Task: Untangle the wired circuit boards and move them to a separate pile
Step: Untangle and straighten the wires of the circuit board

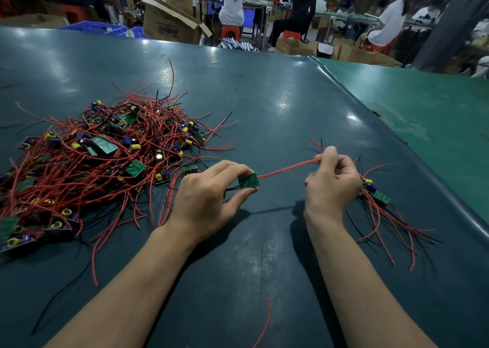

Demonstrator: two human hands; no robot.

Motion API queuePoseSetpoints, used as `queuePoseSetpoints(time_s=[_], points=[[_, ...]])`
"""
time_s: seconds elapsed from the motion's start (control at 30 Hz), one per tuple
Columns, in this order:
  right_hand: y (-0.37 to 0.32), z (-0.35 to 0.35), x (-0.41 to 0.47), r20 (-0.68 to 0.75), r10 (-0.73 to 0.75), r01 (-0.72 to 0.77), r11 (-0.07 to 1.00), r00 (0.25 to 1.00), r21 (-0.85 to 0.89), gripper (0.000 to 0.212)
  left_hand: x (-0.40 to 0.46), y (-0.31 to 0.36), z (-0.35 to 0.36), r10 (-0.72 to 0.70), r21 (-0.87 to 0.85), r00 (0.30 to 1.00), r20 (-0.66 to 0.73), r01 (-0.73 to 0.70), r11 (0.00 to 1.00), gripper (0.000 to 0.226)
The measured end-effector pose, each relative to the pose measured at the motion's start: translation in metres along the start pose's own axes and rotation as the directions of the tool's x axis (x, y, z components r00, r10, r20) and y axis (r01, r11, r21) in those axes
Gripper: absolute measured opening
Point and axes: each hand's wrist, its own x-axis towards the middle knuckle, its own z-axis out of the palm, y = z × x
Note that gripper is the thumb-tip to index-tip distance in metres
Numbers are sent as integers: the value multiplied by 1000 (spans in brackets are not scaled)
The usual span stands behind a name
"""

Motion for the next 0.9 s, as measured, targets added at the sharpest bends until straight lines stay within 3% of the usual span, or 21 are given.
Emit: queuePoseSetpoints(time_s=[0.13,0.23,0.3,0.37,0.4,0.47,0.53,0.6,0.7,0.8,0.9], points=[[-2,-2,-1,90,232,-248,930,969,270,34,-3,-5,-3,-53,14,998,-31,53,998,22],[-5,0,-5,257,346,-406,884,902,233,40,-2,-11,-6,-143,35,978,-150,150,988,23],[-7,3,-15,506,377,-465,883,776,55,43,-2,-12,-8,-137,52,971,-196,150,987,24],[-7,4,-26,749,315,-348,930,582,-121,40,-2,-13,-8,-56,38,985,-162,63,997,24],[-7,3,-31,822,265,-273,952,505,-138,36,-3,-14,-7,-3,9,994,-113,4,1000,24],[-8,1,-34,884,179,-201,975,432,-99,35,-3,-14,-6,77,-60,997,-28,-78,995,25],[-10,-1,-34,884,129,-171,984,450,-57,37,-2,-15,-6,89,-83,996,-12,-89,993,29],[-12,0,-33,830,104,-141,989,548,-31,33,-1,-17,-7,69,-34,996,-63,-71,997,32],[-12,-1,-23,668,123,-183,983,734,21,29,-1,-23,-12,55,86,979,-195,-38,996,18],[-13,-3,-16,537,105,-180,980,837,89,32,1,-27,-15,43,221,959,-281,21,975,13],[-14,-1,-17,351,71,-130,981,934,147,34,1,-31,-16,-48,229,940,-337,131,965,13]])
